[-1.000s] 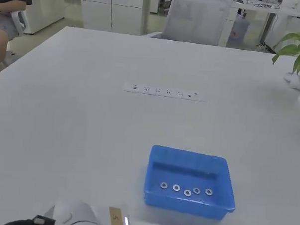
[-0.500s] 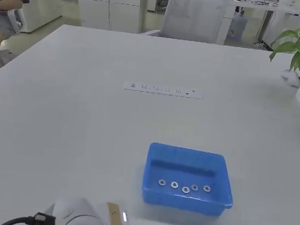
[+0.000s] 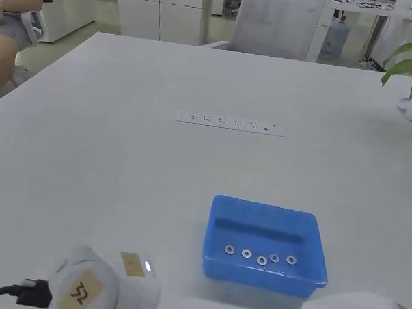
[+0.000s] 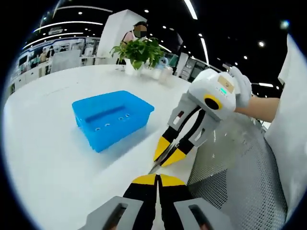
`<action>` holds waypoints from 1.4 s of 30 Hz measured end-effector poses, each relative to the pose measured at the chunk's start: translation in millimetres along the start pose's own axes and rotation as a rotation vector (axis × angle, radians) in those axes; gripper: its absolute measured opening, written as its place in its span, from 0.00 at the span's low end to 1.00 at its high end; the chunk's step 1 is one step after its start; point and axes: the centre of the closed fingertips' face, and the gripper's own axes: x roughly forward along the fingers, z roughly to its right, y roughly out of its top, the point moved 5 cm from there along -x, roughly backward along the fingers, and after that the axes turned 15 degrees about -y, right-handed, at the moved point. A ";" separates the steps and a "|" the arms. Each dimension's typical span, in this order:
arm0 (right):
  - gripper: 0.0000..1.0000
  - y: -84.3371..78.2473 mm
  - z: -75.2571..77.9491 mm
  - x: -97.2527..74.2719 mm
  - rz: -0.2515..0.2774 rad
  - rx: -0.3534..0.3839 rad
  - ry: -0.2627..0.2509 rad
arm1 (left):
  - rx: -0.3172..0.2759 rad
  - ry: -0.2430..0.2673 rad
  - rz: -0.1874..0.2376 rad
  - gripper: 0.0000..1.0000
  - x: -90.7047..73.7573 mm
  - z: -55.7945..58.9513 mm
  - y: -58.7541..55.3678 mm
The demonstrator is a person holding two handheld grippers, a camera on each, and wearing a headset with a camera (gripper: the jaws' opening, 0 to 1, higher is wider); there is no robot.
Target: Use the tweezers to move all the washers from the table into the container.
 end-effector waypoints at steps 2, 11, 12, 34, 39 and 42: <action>0.04 2.3 -1.4 -2.4 0.020 0.049 -0.003 | -0.001 0.004 0.015 0.00 -2.2 0.3 4.3; 0.09 -1.0 2.7 -28.6 0.102 0.343 -0.109 | -0.041 0.001 0.279 0.00 -9.5 15.6 52.6; 0.09 -4.1 3.4 -32.9 0.102 0.363 -0.119 | -0.043 -0.004 0.293 0.00 -9.7 16.7 54.7; 0.56 -51.9 52.1 -159.8 0.178 0.784 -0.701 | 0.161 0.407 0.371 0.74 -53.4 50.8 57.6; 0.75 -66.2 55.9 -193.1 0.162 0.860 -0.863 | 0.181 0.460 0.432 0.84 -63.6 60.8 65.0; 0.87 -60.0 62.5 -207.8 0.218 0.902 -0.922 | 0.167 0.479 0.470 0.92 -68.8 63.5 64.8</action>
